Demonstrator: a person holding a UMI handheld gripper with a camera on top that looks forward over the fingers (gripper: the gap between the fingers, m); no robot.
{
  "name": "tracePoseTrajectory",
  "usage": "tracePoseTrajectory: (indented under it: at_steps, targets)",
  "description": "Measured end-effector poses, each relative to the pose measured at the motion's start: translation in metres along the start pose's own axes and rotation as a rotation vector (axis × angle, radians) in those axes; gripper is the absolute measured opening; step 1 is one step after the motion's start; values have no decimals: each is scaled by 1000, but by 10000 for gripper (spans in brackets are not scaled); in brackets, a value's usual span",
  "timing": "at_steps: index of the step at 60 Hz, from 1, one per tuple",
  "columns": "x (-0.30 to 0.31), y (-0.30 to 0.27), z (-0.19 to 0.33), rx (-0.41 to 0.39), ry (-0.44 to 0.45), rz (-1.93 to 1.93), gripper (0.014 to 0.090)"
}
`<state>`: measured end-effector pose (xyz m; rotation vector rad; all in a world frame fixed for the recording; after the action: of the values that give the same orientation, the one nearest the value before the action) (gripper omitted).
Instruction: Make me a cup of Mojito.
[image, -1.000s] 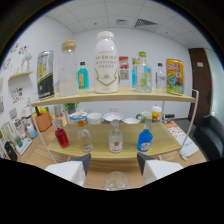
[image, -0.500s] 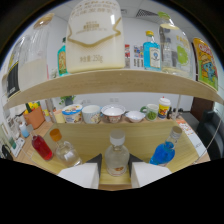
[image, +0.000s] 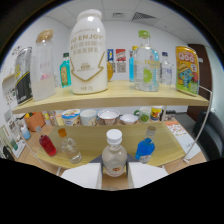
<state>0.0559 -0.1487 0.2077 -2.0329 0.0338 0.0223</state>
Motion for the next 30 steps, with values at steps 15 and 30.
tracePoseTrajectory:
  at_steps: [15,30]
  targets:
    - [54,37,-48,-19,114,-46,343]
    - [97,79,-42,-84,247,-367,342]
